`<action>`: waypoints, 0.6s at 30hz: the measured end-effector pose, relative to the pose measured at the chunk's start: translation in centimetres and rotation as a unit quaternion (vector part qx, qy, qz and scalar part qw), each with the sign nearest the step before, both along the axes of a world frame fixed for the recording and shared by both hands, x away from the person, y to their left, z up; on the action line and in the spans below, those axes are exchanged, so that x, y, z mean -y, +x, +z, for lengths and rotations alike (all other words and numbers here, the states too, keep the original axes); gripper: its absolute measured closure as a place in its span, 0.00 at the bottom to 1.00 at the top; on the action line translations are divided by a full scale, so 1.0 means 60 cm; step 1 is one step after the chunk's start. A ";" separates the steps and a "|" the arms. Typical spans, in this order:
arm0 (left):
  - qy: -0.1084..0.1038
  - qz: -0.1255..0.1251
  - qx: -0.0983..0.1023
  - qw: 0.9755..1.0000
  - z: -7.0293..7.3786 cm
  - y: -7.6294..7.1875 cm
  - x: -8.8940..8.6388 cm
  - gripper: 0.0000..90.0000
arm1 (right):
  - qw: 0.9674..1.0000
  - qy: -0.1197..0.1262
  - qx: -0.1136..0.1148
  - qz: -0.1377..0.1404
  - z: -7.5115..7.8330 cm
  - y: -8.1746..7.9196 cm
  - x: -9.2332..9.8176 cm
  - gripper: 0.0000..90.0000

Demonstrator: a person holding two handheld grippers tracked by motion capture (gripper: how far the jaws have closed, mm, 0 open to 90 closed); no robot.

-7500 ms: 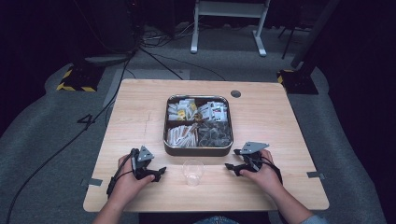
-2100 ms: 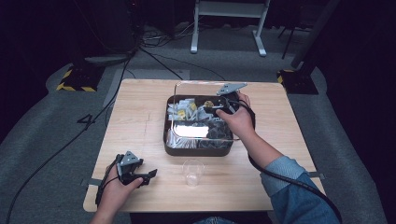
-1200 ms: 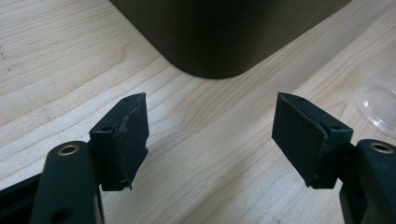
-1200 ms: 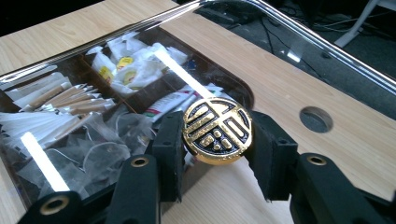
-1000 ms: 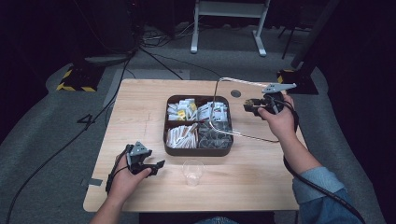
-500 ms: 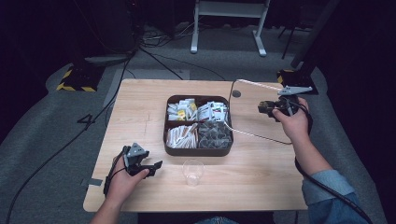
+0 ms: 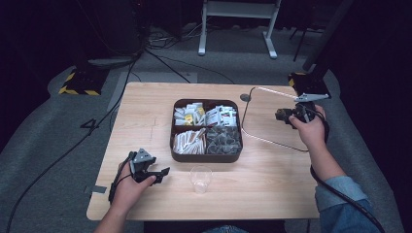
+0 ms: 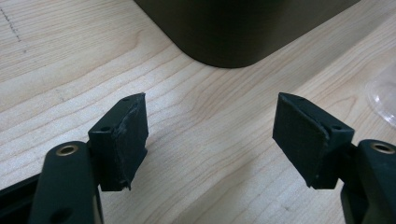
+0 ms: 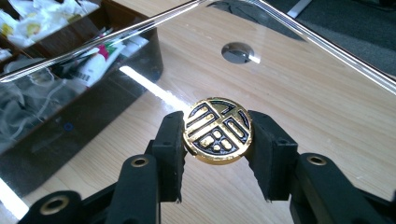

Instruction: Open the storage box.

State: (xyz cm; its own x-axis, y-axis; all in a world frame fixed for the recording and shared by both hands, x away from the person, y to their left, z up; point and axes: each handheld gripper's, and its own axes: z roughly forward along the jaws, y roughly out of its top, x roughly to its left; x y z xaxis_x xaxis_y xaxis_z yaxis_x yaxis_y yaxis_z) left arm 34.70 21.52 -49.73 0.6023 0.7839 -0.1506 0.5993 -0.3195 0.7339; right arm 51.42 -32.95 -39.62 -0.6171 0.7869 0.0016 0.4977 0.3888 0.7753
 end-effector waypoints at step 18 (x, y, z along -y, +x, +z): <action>0.000 0.000 0.001 1.000 -0.002 -0.001 0.002 0.30 | 1.000 -0.005 -0.019 -0.008 -0.055 0.009 0.031 0.66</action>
